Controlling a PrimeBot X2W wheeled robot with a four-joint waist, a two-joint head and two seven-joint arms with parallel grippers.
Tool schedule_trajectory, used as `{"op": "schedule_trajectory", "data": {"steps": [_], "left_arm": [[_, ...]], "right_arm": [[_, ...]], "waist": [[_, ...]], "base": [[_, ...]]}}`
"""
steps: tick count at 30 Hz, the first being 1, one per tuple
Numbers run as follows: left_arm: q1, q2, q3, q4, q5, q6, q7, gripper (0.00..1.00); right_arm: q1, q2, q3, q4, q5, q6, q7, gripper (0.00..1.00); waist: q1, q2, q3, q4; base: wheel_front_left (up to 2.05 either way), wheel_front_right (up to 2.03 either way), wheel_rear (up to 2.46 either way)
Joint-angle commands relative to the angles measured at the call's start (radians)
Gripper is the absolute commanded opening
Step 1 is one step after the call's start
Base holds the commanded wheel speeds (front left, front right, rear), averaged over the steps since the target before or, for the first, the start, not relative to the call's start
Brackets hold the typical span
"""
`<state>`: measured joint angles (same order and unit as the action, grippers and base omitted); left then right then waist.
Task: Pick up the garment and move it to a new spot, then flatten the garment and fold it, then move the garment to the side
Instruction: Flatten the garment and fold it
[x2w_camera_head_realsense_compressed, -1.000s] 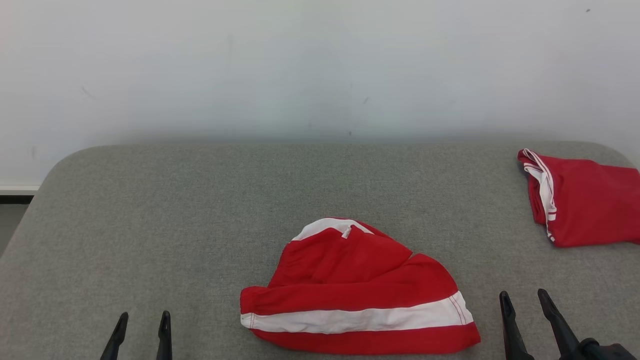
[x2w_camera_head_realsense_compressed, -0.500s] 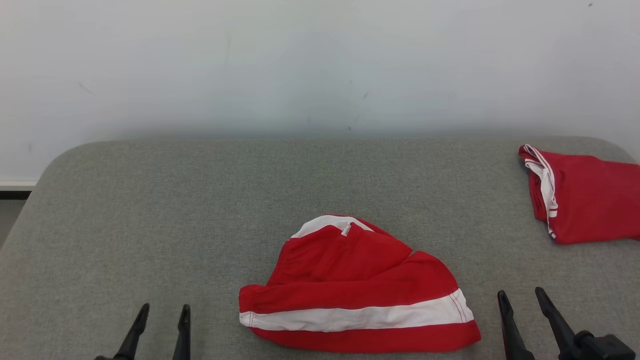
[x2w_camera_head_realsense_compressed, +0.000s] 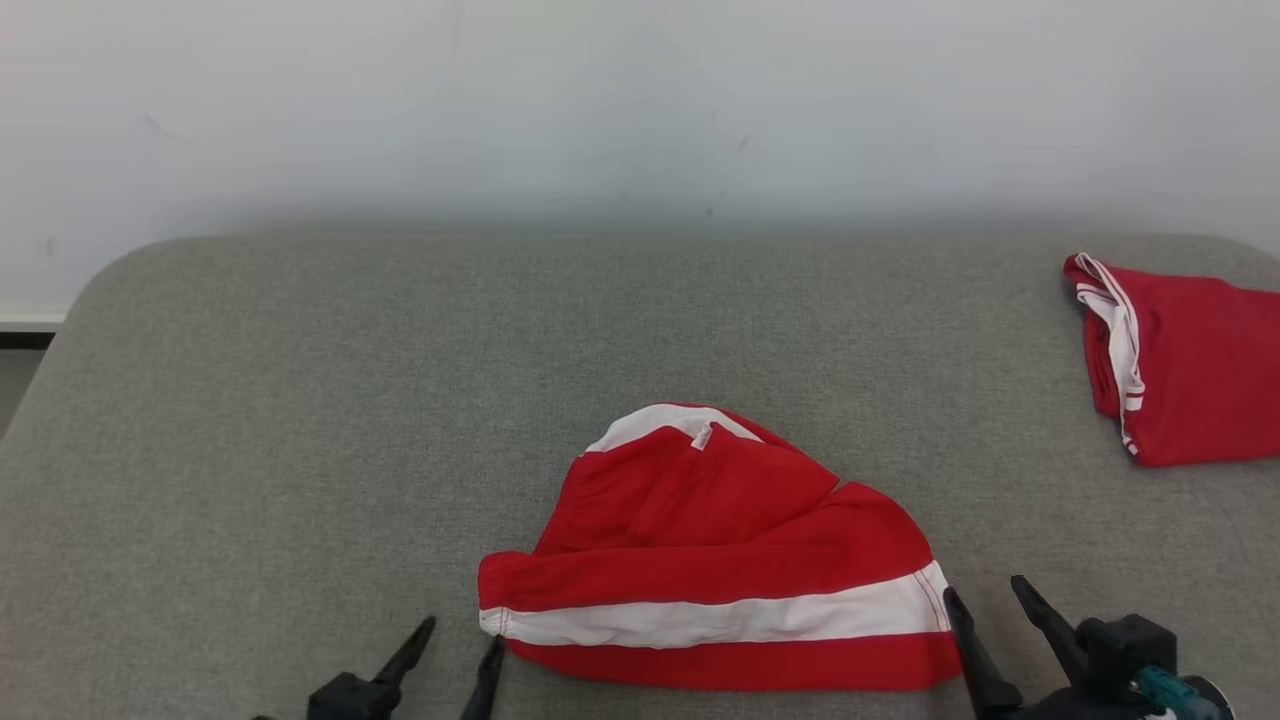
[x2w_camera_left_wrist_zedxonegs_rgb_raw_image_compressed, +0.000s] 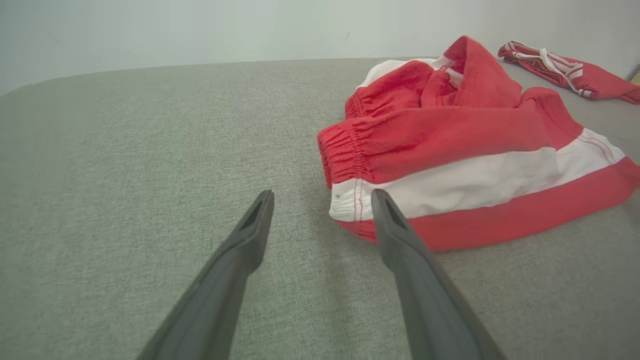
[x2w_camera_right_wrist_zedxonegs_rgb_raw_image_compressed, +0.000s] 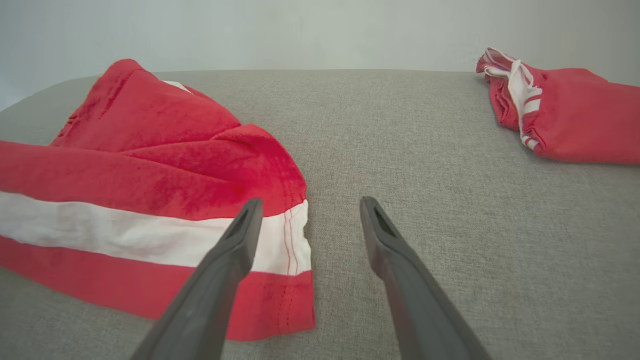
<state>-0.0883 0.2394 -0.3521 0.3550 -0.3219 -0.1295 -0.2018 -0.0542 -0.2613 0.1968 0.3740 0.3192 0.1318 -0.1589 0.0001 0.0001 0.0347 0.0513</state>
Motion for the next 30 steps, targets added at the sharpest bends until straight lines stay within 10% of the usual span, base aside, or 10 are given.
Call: {"op": "schedule_trajectory", "data": {"steps": [1, 17, 18, 19, 20, 30], "left_arm": [[-0.032, 0.016, -0.035, 0.024, -0.023, -0.001, -0.01, 1.0], [-0.24, 0.078, -0.307, 0.186, -0.18, 0.0, -0.06, 0.98], [-0.247, 0.077, -0.318, 0.192, -0.197, 0.0, -0.061, 0.41], [-0.254, 0.076, -0.328, 0.2, -0.214, 0.0, -0.062, 0.22], [-0.261, 0.078, -0.341, 0.208, -0.22, 0.0, -0.061, 0.0], [-0.21, 0.104, -0.3, 0.103, -0.277, 0.0, -0.063, 0.0]], "right_arm": [[-0.026, -0.012, 0.021, 0.026, 0.013, -0.003, 0.0, 1.0], [-0.216, -0.035, 0.248, 0.278, 0.169, -0.003, 0.011, 1.0], [-0.226, -0.036, 0.263, 0.29, 0.179, -0.003, 0.008, 0.58], [-0.236, -0.037, 0.277, 0.304, 0.194, -0.003, 0.001, 0.1], [-0.243, -0.035, 0.29, 0.314, 0.207, -0.003, -0.008, 0.0], [-0.231, -0.081, 0.344, 0.252, 0.269, -0.003, -0.099, 0.0]], "waist": [[-0.0001, -0.0001, 0.012, 0.003], [-0.0001, -0.0001, 0.066, 0.0], [-0.0001, -0.0001, 0.068, 0.0], [-0.0001, -0.0001, 0.069, 0.001], [-0.0001, -0.0001, 0.07, 0.0], [-0.0001, -0.0001, 0.052, -0.004]], "base": [[0.0, 0.0, 0.0], [0.0, 0.0, 0.0], [0.0, 0.0, 0.0], [0.0, 0.0, 0.0], [0.0, 0.0, 0.0], [0.0, 0.0, 0.0]]}}
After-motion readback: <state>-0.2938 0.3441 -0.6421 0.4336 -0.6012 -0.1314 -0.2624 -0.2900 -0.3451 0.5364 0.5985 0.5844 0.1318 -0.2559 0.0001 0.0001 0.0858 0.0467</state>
